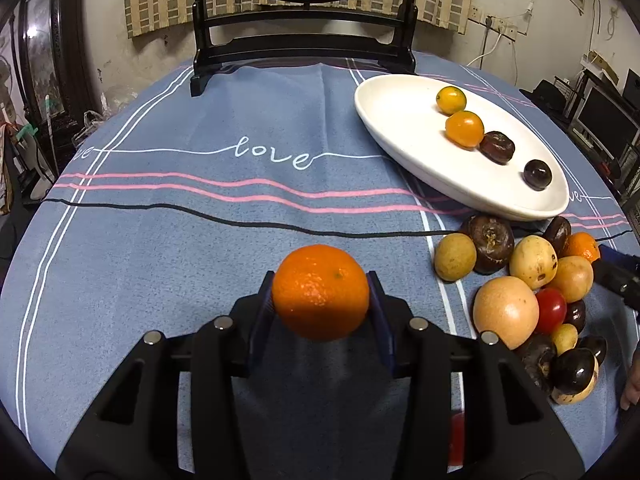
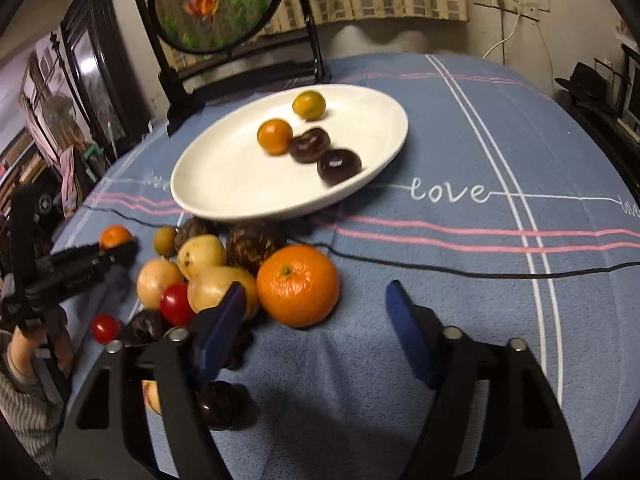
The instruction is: Organize fruits
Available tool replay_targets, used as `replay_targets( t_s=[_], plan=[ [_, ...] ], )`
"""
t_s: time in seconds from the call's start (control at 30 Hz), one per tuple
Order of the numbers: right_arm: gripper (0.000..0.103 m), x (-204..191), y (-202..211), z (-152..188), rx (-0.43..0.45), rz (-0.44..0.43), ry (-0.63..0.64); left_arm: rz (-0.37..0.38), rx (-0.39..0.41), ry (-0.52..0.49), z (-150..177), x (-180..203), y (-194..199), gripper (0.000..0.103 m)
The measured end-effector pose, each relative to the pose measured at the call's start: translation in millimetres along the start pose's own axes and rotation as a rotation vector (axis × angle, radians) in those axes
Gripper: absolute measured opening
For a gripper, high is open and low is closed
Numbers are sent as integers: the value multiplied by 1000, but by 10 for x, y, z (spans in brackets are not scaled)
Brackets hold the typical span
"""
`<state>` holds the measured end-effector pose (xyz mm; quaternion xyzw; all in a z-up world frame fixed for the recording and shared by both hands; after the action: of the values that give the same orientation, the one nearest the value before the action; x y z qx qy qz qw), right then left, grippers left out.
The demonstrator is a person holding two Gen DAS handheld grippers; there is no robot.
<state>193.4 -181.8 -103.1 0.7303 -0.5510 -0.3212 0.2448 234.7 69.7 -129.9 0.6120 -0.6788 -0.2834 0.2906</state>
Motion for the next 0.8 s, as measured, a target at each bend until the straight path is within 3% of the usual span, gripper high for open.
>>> replay_targets(
  t_s=[0.23,0.37,0.43,0.5,0.7,0.8],
  plan=[
    [64,44,-106,39,-29,16,2,-6,-4,-6,1,5,-6,45],
    [64,116,-42,-40,16,38,-25,-10,-4,-10,2,10,-7,45],
    [64,38,-145,-17,-15,27,1,-11,-5,-13,2,15,-9,45],
    [63,-9,-191,-70,5,69,37,-11,-4,-15,0,22,-8,45],
    [46,-16,-238,-64,-18,11,15,-1,-8,-7,-1,15,-17,45],
    [46,-44,-226,-51,-19,11,26,13,-7,7,-3,3,-19,45]
  ],
)
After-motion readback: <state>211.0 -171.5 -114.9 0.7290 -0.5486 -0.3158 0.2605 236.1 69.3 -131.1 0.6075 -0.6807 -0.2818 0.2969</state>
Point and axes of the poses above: each gripper's, at about its wrist camera, not at the fingertips, and y roughly against the way its jaws point, x to its right, z to its underside, the point moved 9 cm from there along -y, roughly the way its jaws point, and after that the axes turned 2 degrees about x, right-handed, at the moved point
